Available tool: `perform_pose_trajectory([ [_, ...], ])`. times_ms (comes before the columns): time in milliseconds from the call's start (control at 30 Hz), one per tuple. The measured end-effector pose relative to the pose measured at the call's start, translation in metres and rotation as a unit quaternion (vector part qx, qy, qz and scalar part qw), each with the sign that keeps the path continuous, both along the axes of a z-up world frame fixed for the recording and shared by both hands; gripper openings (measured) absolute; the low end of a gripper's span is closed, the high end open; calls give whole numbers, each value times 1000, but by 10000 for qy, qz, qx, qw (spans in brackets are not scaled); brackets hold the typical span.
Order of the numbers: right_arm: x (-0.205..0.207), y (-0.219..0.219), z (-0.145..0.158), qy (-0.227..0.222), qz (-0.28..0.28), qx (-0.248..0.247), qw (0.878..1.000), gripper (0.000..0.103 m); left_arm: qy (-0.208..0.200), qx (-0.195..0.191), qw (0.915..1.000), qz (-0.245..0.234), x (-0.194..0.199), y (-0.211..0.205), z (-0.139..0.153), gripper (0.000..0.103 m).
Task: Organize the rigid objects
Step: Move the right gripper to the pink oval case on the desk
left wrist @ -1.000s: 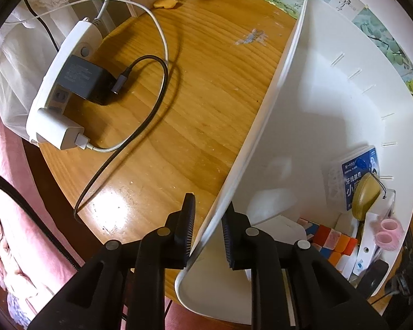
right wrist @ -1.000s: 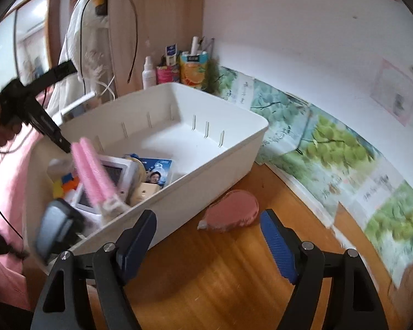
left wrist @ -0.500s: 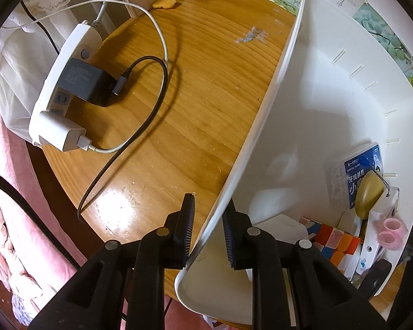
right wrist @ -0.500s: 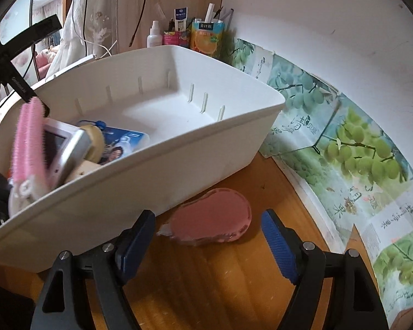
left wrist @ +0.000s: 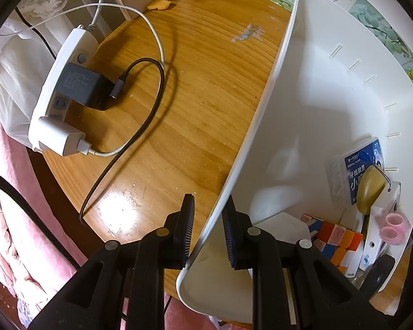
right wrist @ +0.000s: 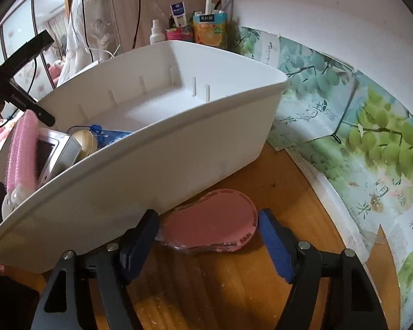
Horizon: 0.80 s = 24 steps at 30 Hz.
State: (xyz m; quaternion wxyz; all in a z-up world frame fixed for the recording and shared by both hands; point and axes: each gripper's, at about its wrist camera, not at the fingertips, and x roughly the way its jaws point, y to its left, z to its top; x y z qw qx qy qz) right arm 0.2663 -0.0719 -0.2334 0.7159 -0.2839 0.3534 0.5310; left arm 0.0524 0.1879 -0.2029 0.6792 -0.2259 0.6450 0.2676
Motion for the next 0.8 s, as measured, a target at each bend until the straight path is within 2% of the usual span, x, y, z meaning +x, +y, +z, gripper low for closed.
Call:
perform_pose_trajectory([
  [233,-4,0,1,-67,-253,-43,9996,75,-17,-6,9999,-124,0,-2,1,21],
  [400,-4,-1,2,39,-569,-108,9983,75,5,-70,9998,-187,2,0,1,20],
  [533,-6,-7,3,72,-871,-188,9960,75,-9,-179,9990,-418,4,2,-1,17],
  [667,-10,-17,5,141,-1325,-260,9907,75,-13,-290,9970,-714,6,5,-3,13],
  [800,-21,-31,6,252,-1968,-204,9799,75,-102,-513,9929,-1065,8,9,-3,8],
])
